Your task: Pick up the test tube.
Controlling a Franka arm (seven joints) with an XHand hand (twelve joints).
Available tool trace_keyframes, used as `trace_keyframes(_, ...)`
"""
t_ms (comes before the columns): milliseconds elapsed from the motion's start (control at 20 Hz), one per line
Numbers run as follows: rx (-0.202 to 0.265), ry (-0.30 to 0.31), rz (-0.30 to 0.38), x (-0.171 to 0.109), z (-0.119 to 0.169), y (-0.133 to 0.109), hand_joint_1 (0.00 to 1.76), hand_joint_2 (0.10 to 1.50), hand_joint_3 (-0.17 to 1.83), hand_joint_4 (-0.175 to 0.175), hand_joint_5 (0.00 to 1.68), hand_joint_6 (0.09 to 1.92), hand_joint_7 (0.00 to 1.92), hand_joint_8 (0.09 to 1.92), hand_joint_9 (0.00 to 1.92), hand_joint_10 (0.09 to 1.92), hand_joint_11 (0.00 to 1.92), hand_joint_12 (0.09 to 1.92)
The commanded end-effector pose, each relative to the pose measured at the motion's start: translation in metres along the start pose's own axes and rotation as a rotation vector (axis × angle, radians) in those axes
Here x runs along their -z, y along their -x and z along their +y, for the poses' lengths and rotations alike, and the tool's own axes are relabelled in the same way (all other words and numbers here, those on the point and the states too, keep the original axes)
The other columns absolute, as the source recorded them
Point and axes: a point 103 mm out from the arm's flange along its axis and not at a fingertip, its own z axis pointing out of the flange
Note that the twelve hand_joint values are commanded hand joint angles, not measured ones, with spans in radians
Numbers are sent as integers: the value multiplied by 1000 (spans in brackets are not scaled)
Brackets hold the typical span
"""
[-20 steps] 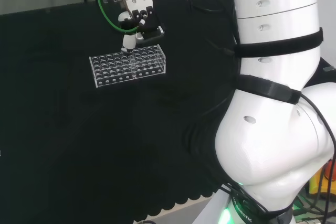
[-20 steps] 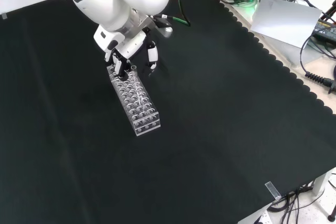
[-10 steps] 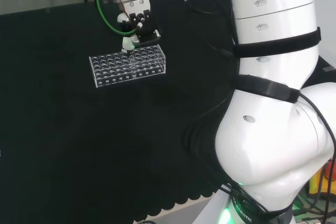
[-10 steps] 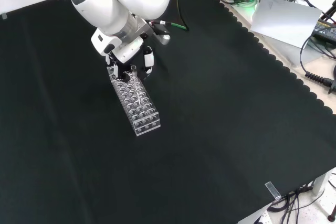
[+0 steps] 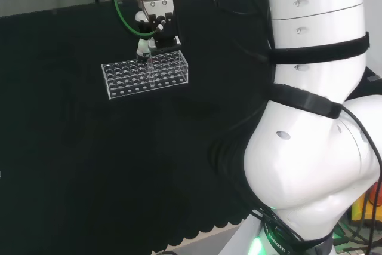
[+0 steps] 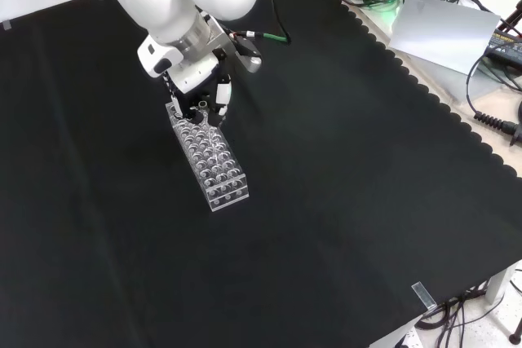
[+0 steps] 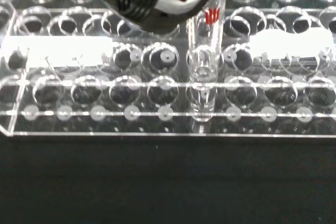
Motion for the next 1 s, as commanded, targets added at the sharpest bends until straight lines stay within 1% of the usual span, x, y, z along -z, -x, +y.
trace_keyframes(50, -5, 5, 35, 6, -2, 3, 1224, 745, 462, -175, 1322, 494, 1710, 491, 1648, 686, 1299, 910)
trace_keyframes(200, -1, 0, 46, 10, -5, 4, 1225, 734, 482, -175, 1327, 493, 1715, 490, 1651, 687, 1299, 903)
trace_keyframes(500, 2, 11, 76, 25, -15, 7, 1226, 720, 507, -175, 1330, 494, 1718, 488, 1654, 687, 1300, 893)
trace_keyframes(800, 1, 33, 90, 49, -25, 13, 1226, 718, 512, -175, 1330, 497, 1718, 488, 1654, 687, 1300, 891)
trace_keyframes(1000, -5, 56, 119, 73, -33, 16, 1226, 717, 514, -175, 1329, 499, 1719, 488, 1654, 688, 1299, 889)
